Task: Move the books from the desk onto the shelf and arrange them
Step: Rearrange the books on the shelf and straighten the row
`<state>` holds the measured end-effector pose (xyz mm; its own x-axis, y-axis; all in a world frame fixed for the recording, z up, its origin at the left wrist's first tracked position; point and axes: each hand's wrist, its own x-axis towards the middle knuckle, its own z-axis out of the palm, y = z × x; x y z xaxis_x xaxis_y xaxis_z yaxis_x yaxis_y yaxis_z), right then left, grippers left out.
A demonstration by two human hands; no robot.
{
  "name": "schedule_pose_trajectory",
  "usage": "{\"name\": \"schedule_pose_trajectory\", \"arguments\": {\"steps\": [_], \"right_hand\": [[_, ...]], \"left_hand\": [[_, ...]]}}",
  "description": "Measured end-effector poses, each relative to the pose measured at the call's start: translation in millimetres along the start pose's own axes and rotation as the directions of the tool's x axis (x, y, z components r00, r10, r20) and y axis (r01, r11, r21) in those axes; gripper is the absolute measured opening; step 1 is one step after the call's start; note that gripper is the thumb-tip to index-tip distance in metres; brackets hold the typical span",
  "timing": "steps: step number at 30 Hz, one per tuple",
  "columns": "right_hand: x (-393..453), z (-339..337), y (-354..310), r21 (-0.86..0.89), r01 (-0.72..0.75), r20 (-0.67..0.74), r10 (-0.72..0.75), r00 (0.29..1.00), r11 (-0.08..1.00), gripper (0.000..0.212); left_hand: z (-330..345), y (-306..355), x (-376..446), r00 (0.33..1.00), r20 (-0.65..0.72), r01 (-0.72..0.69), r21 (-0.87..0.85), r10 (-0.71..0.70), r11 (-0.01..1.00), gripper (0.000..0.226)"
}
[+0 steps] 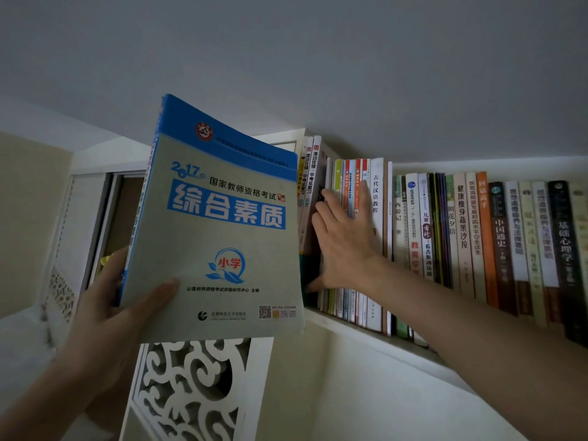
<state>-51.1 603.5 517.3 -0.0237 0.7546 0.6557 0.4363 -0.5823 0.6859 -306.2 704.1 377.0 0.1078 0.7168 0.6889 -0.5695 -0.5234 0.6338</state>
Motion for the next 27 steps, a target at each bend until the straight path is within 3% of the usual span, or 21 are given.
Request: {"name": "schedule_pose_trajectory", "arguments": {"steps": [6, 12, 20, 27], "right_hand": [[7, 0, -8, -0.020, 0.010, -0.009, -0.010, 1.000, 1.000, 0.129], [10, -5, 16, 0.020, 0.165, -0.062, -0.163, 0.985, 0.986, 0.069], [30, -14, 53, -0.015, 0.300, -0.142, -0.299, 0.944, 0.954, 0.071], [42, -17, 77, -0.046, 0.354, -0.106, -0.357, 0.928, 0.934, 0.076]], "left_hand": [[0, 1, 1, 0.999, 0.037, 0.028, -0.033, -0.027, 0.999, 0.044], [-6, 7, 2, 0.996, 0.070, 0.063, 0.008, -0.063, 0.998, 0.046], [-6, 4, -6, 0.995, 0.067, 0.065, 0.060, -0.069, 0.996, 0.045], [-17, 9, -9, 0.989, 0.084, 0.114, 0.091, -0.121, 0.989, 0.052]]}}
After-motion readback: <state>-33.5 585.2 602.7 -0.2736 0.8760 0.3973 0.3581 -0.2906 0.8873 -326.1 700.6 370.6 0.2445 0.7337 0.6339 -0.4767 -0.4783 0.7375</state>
